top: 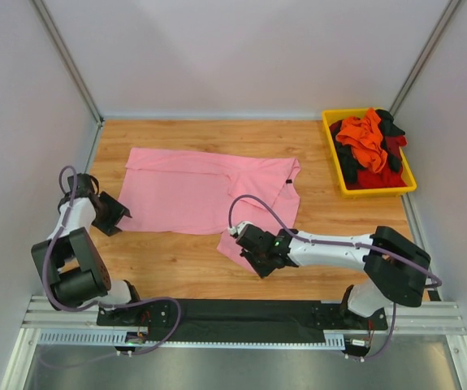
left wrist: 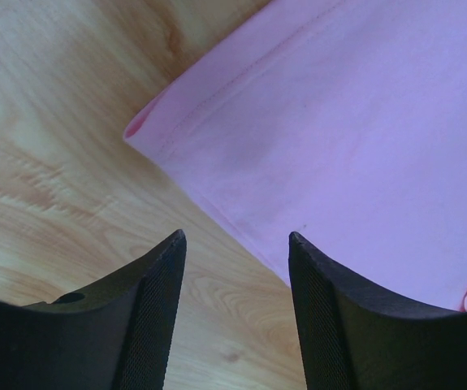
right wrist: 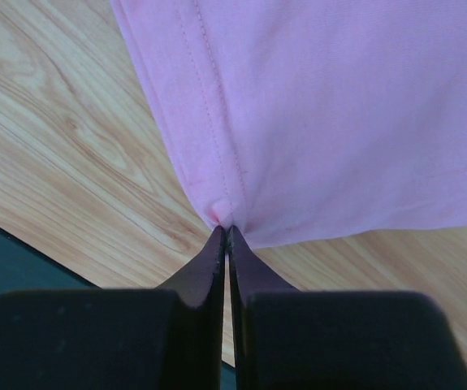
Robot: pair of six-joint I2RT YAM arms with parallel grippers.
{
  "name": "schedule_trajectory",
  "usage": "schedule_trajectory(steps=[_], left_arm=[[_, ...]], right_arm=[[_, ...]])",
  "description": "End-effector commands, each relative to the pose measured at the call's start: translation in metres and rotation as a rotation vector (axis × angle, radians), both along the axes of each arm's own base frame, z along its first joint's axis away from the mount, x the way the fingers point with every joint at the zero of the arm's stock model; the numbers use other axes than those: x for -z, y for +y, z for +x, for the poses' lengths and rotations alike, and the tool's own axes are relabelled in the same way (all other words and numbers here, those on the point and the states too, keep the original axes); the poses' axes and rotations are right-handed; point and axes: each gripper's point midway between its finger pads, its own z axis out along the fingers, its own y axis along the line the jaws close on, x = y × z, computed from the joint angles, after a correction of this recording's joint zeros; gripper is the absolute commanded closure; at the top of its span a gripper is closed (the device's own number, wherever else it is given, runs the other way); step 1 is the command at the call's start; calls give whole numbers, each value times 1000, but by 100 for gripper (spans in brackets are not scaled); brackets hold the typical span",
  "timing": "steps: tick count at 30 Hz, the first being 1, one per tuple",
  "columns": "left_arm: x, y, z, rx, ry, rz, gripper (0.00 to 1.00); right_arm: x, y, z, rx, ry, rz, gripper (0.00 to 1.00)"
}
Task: Fold and stack the t-shirts
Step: Fold the tshirt
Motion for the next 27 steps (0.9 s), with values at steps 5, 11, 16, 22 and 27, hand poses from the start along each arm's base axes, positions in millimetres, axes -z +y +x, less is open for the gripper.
schedule_trajectory(steps=[5, 11, 16, 22, 27], left_arm=[[-11, 10, 3, -112, -103, 46, 39], [3, 18, 3, -132, -51, 66, 40], [18, 27, 6, -167, -3, 83, 43], [21, 34, 17, -228, -30, 87, 48], [22, 39, 24, -230, -36, 99, 60]], right_arm=[[-36, 2, 9, 49, -73, 67, 100], [-57, 4, 16, 48, -115, 97, 100], [-71, 9, 22, 42, -137, 120, 100], [-80, 11, 28, 29, -156, 128, 100], [-86, 8, 35, 42, -180, 131, 100]])
